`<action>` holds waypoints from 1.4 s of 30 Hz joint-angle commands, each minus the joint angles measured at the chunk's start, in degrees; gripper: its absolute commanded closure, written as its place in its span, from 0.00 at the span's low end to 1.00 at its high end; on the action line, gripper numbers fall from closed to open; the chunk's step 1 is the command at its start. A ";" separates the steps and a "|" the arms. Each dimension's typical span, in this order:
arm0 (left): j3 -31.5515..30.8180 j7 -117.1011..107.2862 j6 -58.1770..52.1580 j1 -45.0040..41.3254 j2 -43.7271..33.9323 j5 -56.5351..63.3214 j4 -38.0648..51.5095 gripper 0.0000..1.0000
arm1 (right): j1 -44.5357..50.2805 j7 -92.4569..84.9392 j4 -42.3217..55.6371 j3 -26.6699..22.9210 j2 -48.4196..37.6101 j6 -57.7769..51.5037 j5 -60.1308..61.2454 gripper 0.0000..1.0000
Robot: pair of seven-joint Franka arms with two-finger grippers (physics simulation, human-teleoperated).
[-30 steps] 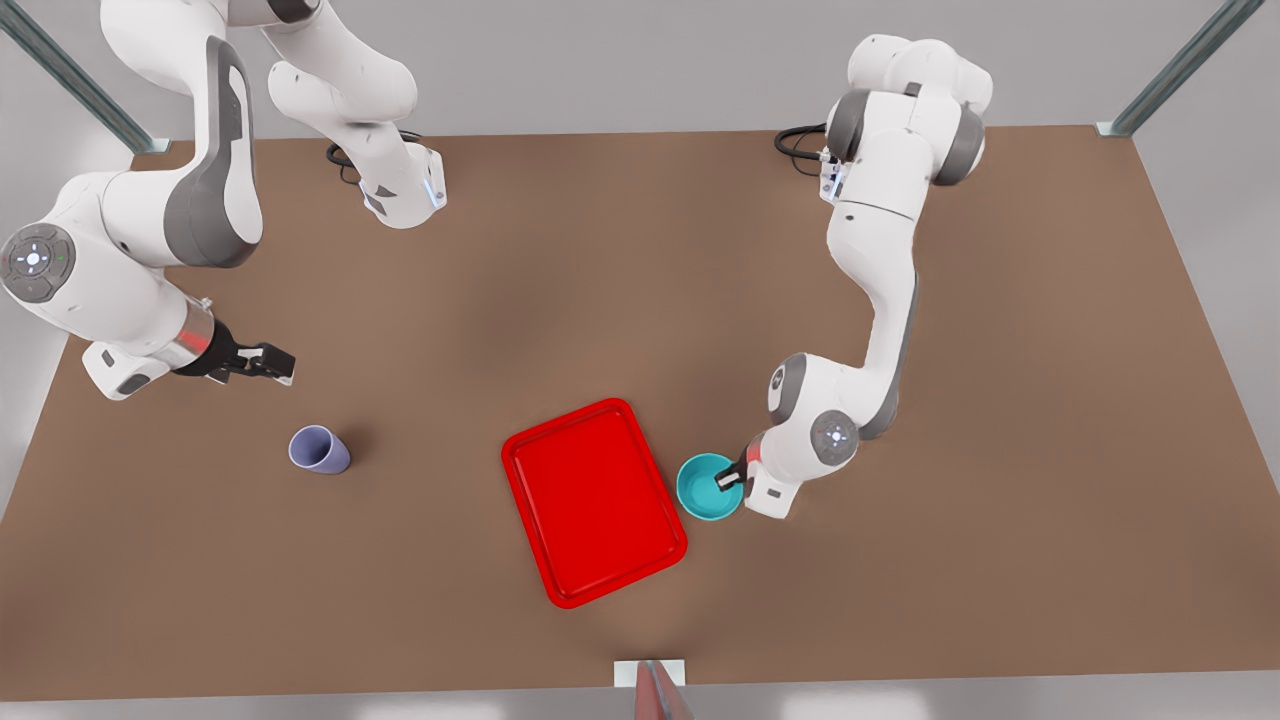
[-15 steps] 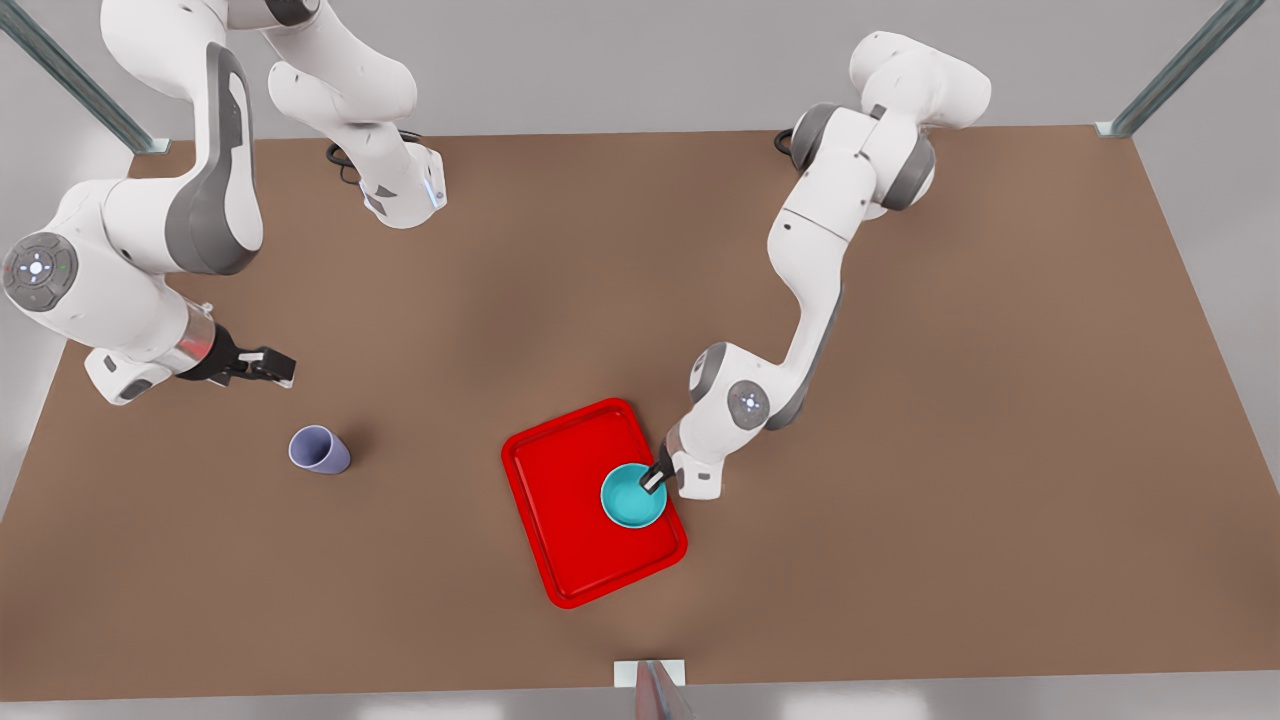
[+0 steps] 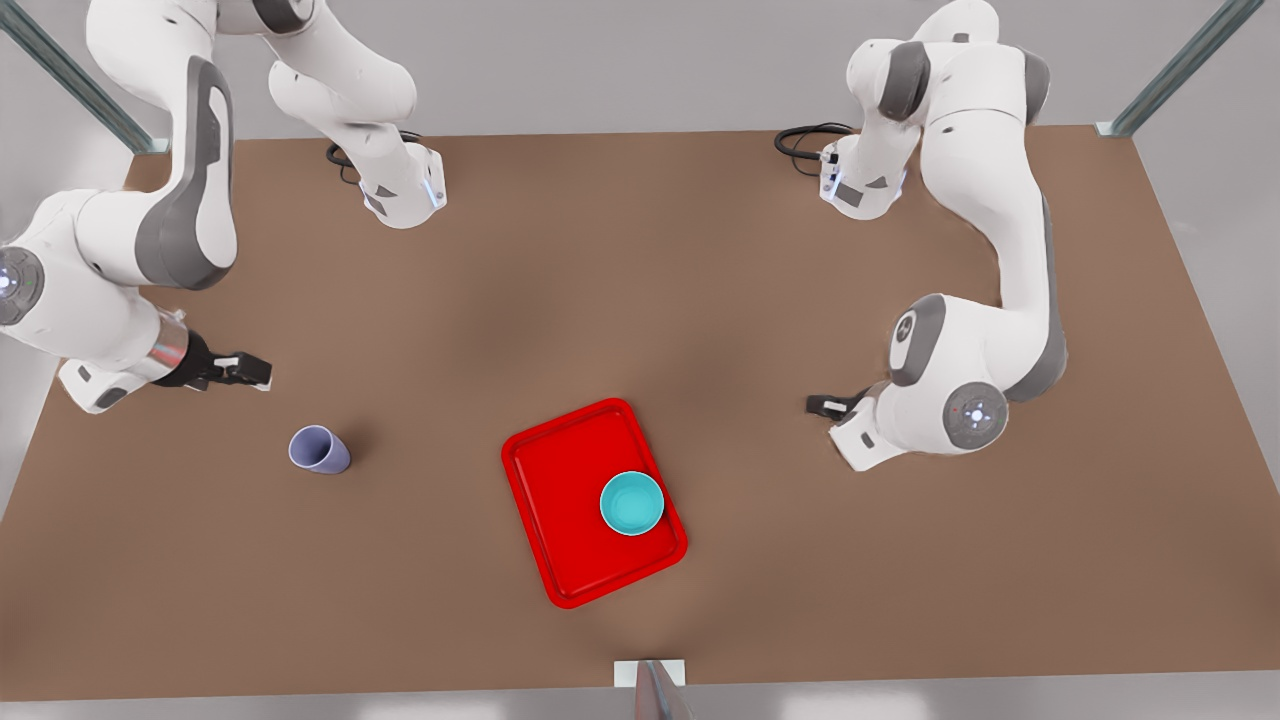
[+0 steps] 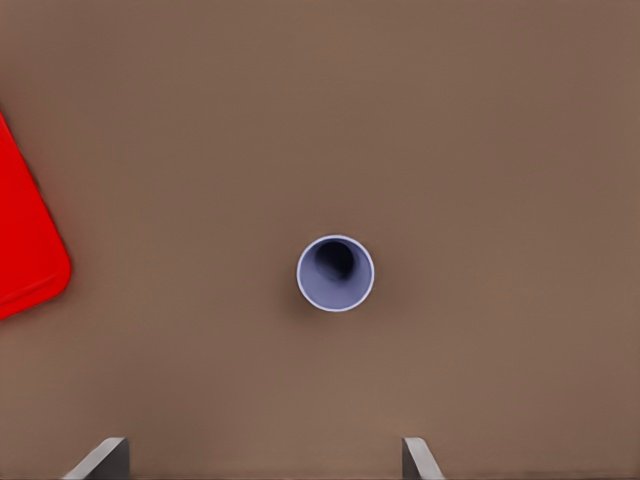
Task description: Place the bowl on the tray with the left arm and the cup on the tray with the right arm
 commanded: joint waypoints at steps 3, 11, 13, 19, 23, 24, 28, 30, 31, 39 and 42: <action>-0.30 -0.57 1.36 2.38 -12.21 7.33 -10.44 0.00 | -0.36 -0.27 -4.46 0.10 0.05 5.17 -0.18 0.00; -2.76 -0.75 6.02 3.62 -19.52 10.41 -16.96 0.00 | -0.36 -4.75 -17.20 -5.09 2.68 21.61 0.43 0.00; -3.03 -0.75 6.64 3.53 -19.26 10.23 -16.96 0.00 | -0.44 -5.28 -15.00 -5.70 5.76 22.31 0.70 0.00; -2.94 -0.13 6.29 3.53 -19.17 10.41 -17.05 0.00 | -0.36 -5.72 -11.05 -3.77 9.98 21.79 1.66 0.00; -2.94 -0.13 6.20 3.53 -19.43 10.23 -16.96 0.00 | -0.36 -5.90 -11.84 -3.51 10.86 22.22 1.75 0.00; -2.94 -0.13 6.38 3.53 -19.43 10.14 -16.96 0.00 | -0.44 -6.07 -11.75 -3.94 11.82 22.40 1.75 0.00; -2.85 -0.13 6.55 3.53 -19.26 10.32 -16.79 0.00 | -0.79 -8.10 -11.49 -5.35 15.25 25.65 1.58 0.00; -2.85 -0.13 6.46 3.53 -19.26 10.32 -16.79 0.00 | -0.88 -8.18 -11.49 -5.35 16.22 25.74 1.58 0.00; -2.85 -0.13 6.46 3.53 -19.17 10.32 -16.79 0.00 | -1.23 -8.18 -11.40 -5.26 16.75 25.74 1.58 0.00; -2.85 -0.22 6.20 3.53 -19.17 10.14 -16.79 0.00 | -1.23 -8.18 -11.84 -5.18 18.59 27.15 1.40 0.00; -2.94 -0.22 6.02 3.53 -19.26 10.14 -16.79 0.00 | -0.97 -8.10 -11.93 -5.26 19.21 27.41 1.40 0.25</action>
